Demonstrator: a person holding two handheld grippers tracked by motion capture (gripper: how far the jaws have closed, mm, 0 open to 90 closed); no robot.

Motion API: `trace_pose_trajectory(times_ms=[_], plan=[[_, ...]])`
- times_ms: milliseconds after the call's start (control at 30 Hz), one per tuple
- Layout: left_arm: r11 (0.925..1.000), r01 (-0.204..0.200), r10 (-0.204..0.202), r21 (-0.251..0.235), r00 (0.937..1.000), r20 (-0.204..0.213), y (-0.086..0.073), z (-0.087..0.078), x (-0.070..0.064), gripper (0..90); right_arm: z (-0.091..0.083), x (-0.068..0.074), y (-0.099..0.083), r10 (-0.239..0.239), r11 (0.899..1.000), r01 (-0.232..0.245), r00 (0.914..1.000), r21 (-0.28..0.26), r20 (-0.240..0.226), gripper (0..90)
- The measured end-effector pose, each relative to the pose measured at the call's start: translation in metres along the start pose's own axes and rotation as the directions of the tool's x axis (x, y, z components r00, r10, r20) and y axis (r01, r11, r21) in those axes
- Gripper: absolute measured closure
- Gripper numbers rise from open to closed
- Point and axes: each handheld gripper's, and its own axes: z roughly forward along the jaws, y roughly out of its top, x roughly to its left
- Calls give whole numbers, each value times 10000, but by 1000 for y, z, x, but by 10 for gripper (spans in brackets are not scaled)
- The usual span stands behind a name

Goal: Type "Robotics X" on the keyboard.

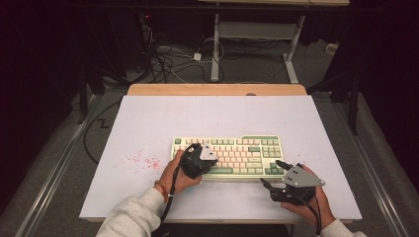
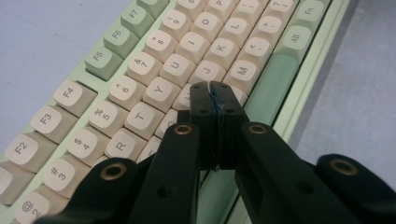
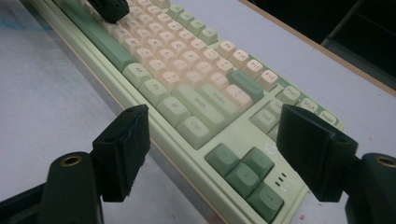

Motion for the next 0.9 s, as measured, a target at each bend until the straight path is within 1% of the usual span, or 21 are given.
trace_pose_trajectory(times_ms=[67, 133, 167, 200, 267, 300, 333, 500, 533, 600, 667, 700, 767, 800, 833, 900], plan=[[10000, 18, -18, 10, 10000, 6, 0, 1, 0, 855, 0, 0, 0, -12, 10000, 12, 10000, 14, -26, 261], [10000, -38, 38, 56, 10000, -36, 0, 1, 0, 863, 0, 0, 0, -39, 10000, 39, 10000, 36, -36, 261], [9997, -104, 104, 208, 9999, -15, 0, 3, -1, 873, 1, 1, 0, -56, 10000, 57, 10000, 54, -41, 261], [9997, -140, 141, 190, 9999, -41, 0, 4, -2, 873, 1, 1, 0, -77, 9999, 77, 10000, 83, -55, 261], [9994, -232, 234, 257, 9997, -75, 1, 4, -2, 871, 1, 1, 0, -66, 10000, 66, 9999, 28, 136, 267], [9992, -316, 319, 249, 9994, -92, 1, 3, -3, 853, 0, 0, 0, 3, 10000, -3, 9999, 4, 138, 267], [9992, -342, 343, 216, 9994, -63, 1, 2, -3, 853, 0, 0, 0, 3, 10000, -3, 9999, 4, 138, 267], [9991, -324, 317, -276, 9992, -249, 1, -12, 0, 834, 0, 0, 0, -44, 10000, 42, 9999, 72, 155, 267], [9988, -301, 292, -389, 9993, -231, 0, -15, 1, 821, 1, 0, 0, -54, 10000, 53, 9999, 78, 134, 267], [9979, -354, 333, -539, 9987, -394, -1, -20, 2, 805, 0, 0, 0, -63, 9999, 62, 9999, 89, 133, 267], [9974, -375, 346, -613, 9983, -472, -2, -24, 3, 777, 0, -1, 0, -44, 10000, 43, 9999, 87, 138, 267], [9968, -373, 332, -703, 9977, -590, -3, -26, 4, 764, 0, -1, 0, -53, 9999, 52, 9999, 88, 145, 267], [9958, -379, 324, -829, 9972, -672, -5, -30, 5, 757, 0, -1, 0, -53, 9999, 52, 9999, 86, 158, 267], [9952, -433, 367, -882, 9965, -747, -6, -32, 6, 718, 0, -1, 0, -42, 10000, 41, 9999, 91, 160, 267], [9950, -469, 388, -885, 9951, -912, -7, -33, 6, 714, 0, -1, 0, -51, 9999, 50, 9999, 94, 156, 267], [9943, -492, 402, -946, 9947, -951, -10, -36, 7, 689, 0, -1, 0, -45, 9999, 43, 9999, 105, 159, 267]])
